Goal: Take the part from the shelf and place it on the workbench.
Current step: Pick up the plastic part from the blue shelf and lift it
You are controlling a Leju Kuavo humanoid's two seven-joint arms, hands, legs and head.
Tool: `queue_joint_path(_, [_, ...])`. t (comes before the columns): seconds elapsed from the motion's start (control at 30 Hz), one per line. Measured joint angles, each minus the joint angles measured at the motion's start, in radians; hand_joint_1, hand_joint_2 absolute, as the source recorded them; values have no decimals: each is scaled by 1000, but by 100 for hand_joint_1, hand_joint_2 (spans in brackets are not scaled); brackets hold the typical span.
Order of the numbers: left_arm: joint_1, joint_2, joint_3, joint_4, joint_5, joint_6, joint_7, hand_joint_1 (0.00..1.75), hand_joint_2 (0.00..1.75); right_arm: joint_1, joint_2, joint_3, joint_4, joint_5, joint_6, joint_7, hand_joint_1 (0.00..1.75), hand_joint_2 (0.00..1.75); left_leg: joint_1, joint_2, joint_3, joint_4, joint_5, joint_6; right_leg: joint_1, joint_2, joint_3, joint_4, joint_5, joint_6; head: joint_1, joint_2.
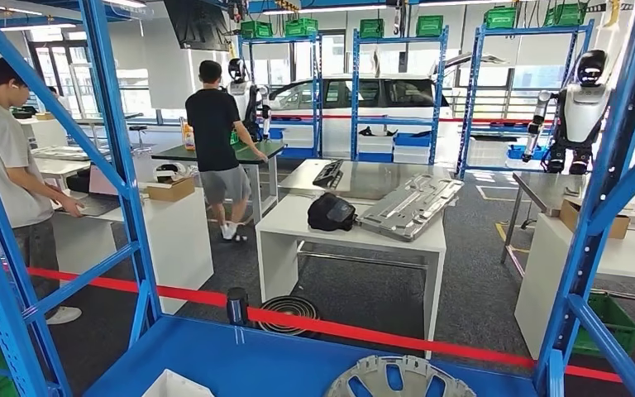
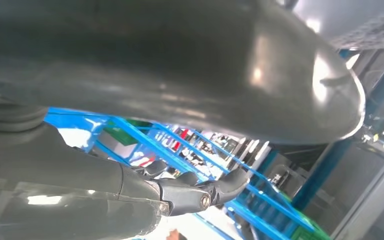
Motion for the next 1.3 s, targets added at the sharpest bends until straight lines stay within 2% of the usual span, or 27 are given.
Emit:
queue_joint_path(0.1, [0, -1, -10, 0, 2, 6, 0, 0, 0, 5, -5, 10, -3, 6, -1, 17, 0, 0, 1, -1, 18, -8, -11, 6, -2, -5, -126, 195, -55, 0, 3, 0])
queue_joint_path(0.13, [1, -1, -11, 0, 3, 8, 1, 0, 0, 7, -6, 17, -3, 9, -2, 31, 0, 44, 1, -1, 23, -8, -17, 6, -3, -6, -160, 233, -56, 6, 4, 0])
queue_joint_path(0.17, [1, -1, -12, 0, 5, 10, 1, 0, 0, 7, -8, 26, -2, 12, -5, 48, 0, 87, 1, -2, 30, -7, -22, 4, -4, -7, -175, 234, -41, 14, 4, 0])
queue_joint_path(0.2, [1, -1, -12, 0, 7, 10, 2, 0, 0, 5, -8, 38, 0, 17, -10, 70, 0, 131, 2, -3, 38, -6, -29, 2, -6, -8, -168, 193, -8, 25, 5, 0])
queue_joint_path(0.23, [1, -1, -12, 0, 10, 10, 3, 0, 0, 1, -8, 52, 4, 21, -18, 92, 0, 175, 2, -3, 47, -4, -38, -2, -8, -11, -144, 122, 34, 35, 6, 0])
queue_joint_path(0.27, [1, 0, -12, 0, 13, 10, 5, 0, 0, -5, -8, 67, 11, 24, -28, 114, 0, 175, 0, -4, 52, 1, -47, -8, -10, -15, -117, 53, 72, 39, 6, 0])
queue_joint_path(0.3, [1, 0, -12, 0, 15, 10, 6, 0, 0, -13, -6, 83, 19, 26, -40, 135, 0, 175, -3, -4, 55, 7, -57, -13, -11, -17, -94, 0, 98, 35, 6, 0])
queue_joint_path(0.33, [1, 0, -12, 0, 16, 10, 7, 0, 0, -22, -4, 98, 31, 28, -53, 154, 0, 175, -5, -4, 56, 11, -64, -18, -11, -19, -81, -28, 110, 26, 6, 0])
queue_joint_path(0.4, [0, 0, -12, 0, 20, 10, 9, 0, 0, -47, 8, 130, 61, 36, -90, 189, 0, 175, -6, -2, 56, 16, -73, -25, -9, -16, -77, -35, 110, 2, 5, 0])
queue_joint_path(0.47, [0, 1, -12, -1, 30, 11, 10, 0, 0, -77, 25, 158, 95, 61, -148, 216, 0, 175, -2, -1, 51, 31, -87, -34, -13, -12, -74, -36, 107, -11, 4, 0])
queue_joint_path(0.53, [0, 2, -13, -4, 53, 19, 16, 0, 0, -108, 48, 180, 129, 129, -238, 239, 0, 175, 2, -1, 13, 110, -129, -47, -17, -11, -68, -37, 103, -20, 2, 0])
queue_joint_path(0.6, [11, 1, -25, -8, 106, 44, 39, 0, 0, -130, 66, 198, 159, 260, -337, 265, 0, 175, 8, -1, -63, 250, -185, -56, -16, -11, -65, -37, 99, -26, 0, 0])
queue_joint_path(0.63, [21, 1, -39, -12, 141, 61, 55, 0, 0, -135, 71, 204, 171, 340, -378, 278, 0, 175, 11, -1, -97, 306, -198, -58, -15, -10, -64, -37, 97, -28, 0, 0])
queue_joint_path(0.67, [35, 1, -58, -17, 176, 77, 72, 0, 0, -137, 73, 209, 179, 417, -405, 290, 0, 175, 13, -1, -115, 324, -192, -59, -14, -9, -62, -37, 96, -28, 0, 0])
queue_joint_path(0.7, [48, 1, -78, -23, 204, 90, 86, 0, 0, -137, 74, 213, 185, 486, -424, 299, 0, 175, 14, -1, -112, 302, -166, -57, -14, -8, -59, -37, 94, -28, 0, 0])
queue_joint_path(0.77, [69, 1, -113, -36, 233, 106, 103, 0, 0, -137, 74, 215, 191, 579, -436, 308, 0, 175, 13, -1, -54, 163, -84, -48, -13, -6, -51, -38, 90, -26, -1, 0])
queue_joint_path(0.83, [79, 1, -137, -46, 240, 111, 108, 0, 0, -136, 73, 215, 194, 623, -439, 309, 0, 175, 8, -1, -2, 49, -41, -37, -8, -6, -49, -38, 86, -20, 0, 0])
queue_joint_path(0.9, [85, 1, -152, -53, 241, 112, 110, 0, 0, -131, 70, 214, 196, 658, -440, 313, 0, 175, 2, 0, 8, 26, -42, -29, -6, -6, -48, -41, 85, -11, 0, 0])
queue_joint_path(1.0, [89, 0, -161, -59, 227, 111, 111, 0, 0, -110, 50, 205, 197, 750, -439, 321, 0, 175, 6, 0, 28, 1, -30, -14, -4, -8, -56, -22, 70, 2, 1, 0])
queue_joint_path(1.03, [89, 0, -162, -60, 222, 109, 110, 0, 0, -103, 40, 202, 197, 775, -438, 322, 0, 175, 9, 0, 36, -8, -25, -9, -3, -9, -74, 17, 51, 1, 2, 0])
queue_joint_path(1.1, [88, -1, -163, -60, 207, 103, 104, 0, 0, -87, 17, 198, 199, 799, -427, 322, 0, 175, 7, 0, 37, -11, -24, -4, -4, -10, -140, 146, -1, -4, 4, 0])
queue_joint_path(1.13, [87, -1, -162, -59, 194, 98, 98, 0, 0, -75, 5, 198, 202, 803, -417, 322, 0, 175, 6, -1, 37, -10, -25, -3, -4, -10, -172, 203, -18, -3, 4, 0])
queue_joint_path(1.17, [85, -1, -161, -58, 178, 92, 90, 0, 0, -64, -9, 197, 207, 805, -407, 322, 0, 175, 5, -2, 37, -10, -26, -2, -5, -10, -189, 233, -22, 1, 5, 0])
queue_joint_path(1.2, [82, -1, -158, -55, 159, 86, 79, 0, 0, -54, -23, 197, 214, 808, -397, 323, 0, 175, 4, -4, 38, -9, -27, -2, -5, -10, -186, 220, -10, 8, 5, 0])
queue_joint_path(1.23, [77, -1, -153, -52, 139, 77, 69, 0, 0, -48, -38, 197, 220, 814, -390, 326, 0, 175, 4, -5, 39, -8, -29, -3, -6, -11, -163, 168, 15, 16, 6, 0])
queue_joint_path(1.27, [72, -1, -146, -48, 120, 69, 58, 0, 0, -43, -52, 197, 226, 821, -384, 329, 0, 175, 4, -6, 39, -5, -31, -5, -8, -13, -126, 91, 46, 23, 6, 0])
queue_joint_path(1.3, [67, -1, -137, -45, 102, 61, 48, 0, 0, -41, -66, 198, 232, 832, -379, 333, 0, 175, 2, -7, 39, 0, -36, -9, -7, -15, -90, 22, 71, 24, 7, 0])
